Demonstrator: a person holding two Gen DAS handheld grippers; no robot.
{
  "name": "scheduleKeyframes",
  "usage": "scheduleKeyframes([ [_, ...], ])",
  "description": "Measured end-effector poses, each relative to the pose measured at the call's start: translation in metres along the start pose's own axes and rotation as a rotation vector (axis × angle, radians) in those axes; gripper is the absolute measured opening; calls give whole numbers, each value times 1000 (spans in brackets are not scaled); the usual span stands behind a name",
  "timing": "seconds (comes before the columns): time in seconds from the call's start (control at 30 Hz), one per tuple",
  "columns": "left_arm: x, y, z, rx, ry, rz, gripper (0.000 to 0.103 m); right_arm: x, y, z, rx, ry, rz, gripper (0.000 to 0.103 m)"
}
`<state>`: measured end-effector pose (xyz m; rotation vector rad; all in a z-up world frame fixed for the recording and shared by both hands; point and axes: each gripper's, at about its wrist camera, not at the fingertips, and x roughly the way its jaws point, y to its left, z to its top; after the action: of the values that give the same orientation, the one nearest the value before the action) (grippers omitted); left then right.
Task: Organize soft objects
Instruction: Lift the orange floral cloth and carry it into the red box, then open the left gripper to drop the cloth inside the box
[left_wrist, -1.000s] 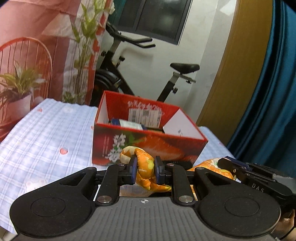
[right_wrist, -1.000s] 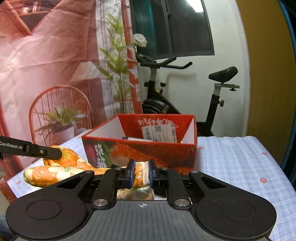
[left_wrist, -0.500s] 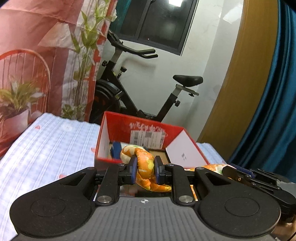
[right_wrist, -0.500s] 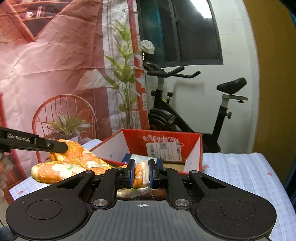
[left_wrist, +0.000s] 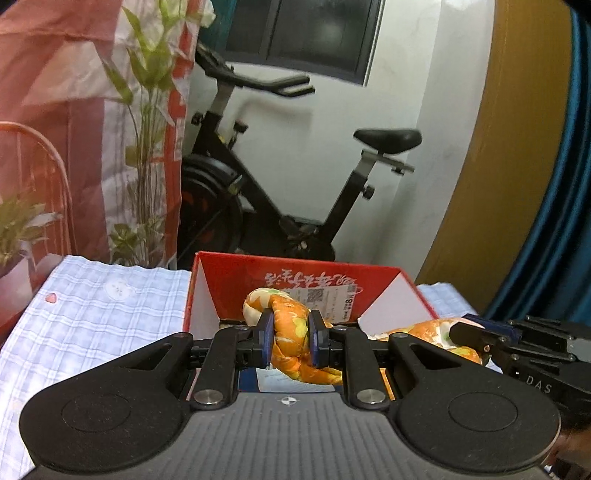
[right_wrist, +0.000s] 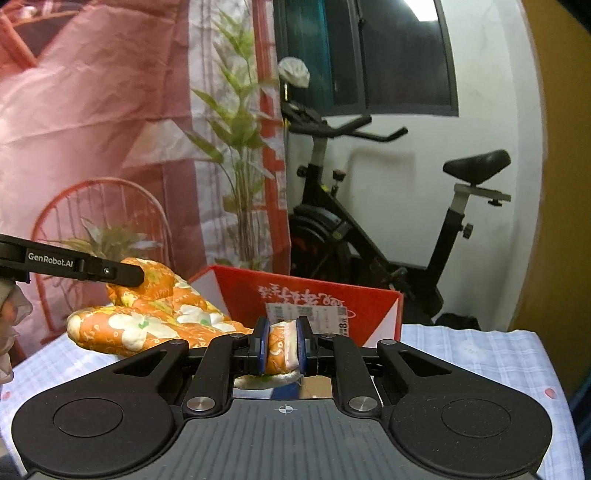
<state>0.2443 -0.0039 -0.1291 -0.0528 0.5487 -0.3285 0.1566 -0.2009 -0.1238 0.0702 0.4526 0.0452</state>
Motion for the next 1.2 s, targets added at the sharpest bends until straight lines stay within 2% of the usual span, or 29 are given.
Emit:
scheduleKeyframes([
  [0.33,64,10,16,69,69,55,20,77,-18,0,-18,147,-2,14],
  [0.47,79,12,18,89,90,84,20,96,-17,-6,-40,197,-4,14],
  [0.63,88,12,13,128,116,110,20,112,-18,-14,-4,259,2,15],
  [0.7,91,13,11,143,130,112,25,116,-18,-17,3,284,1,16],
  [0.73,92,14,11,146,135,115,32,117,-18,-18,9,290,0,17],
  [0.77,91,15,11,150,137,124,43,116,-18,-19,18,291,-4,19],
  [0.83,85,18,13,149,122,126,54,113,-20,-19,40,279,-10,22],
  [1.0,62,23,15,106,116,91,55,100,-22,-18,65,254,-11,24],
  [1.2,20,23,3,60,126,46,55,69,-15,-16,78,210,8,25],
])
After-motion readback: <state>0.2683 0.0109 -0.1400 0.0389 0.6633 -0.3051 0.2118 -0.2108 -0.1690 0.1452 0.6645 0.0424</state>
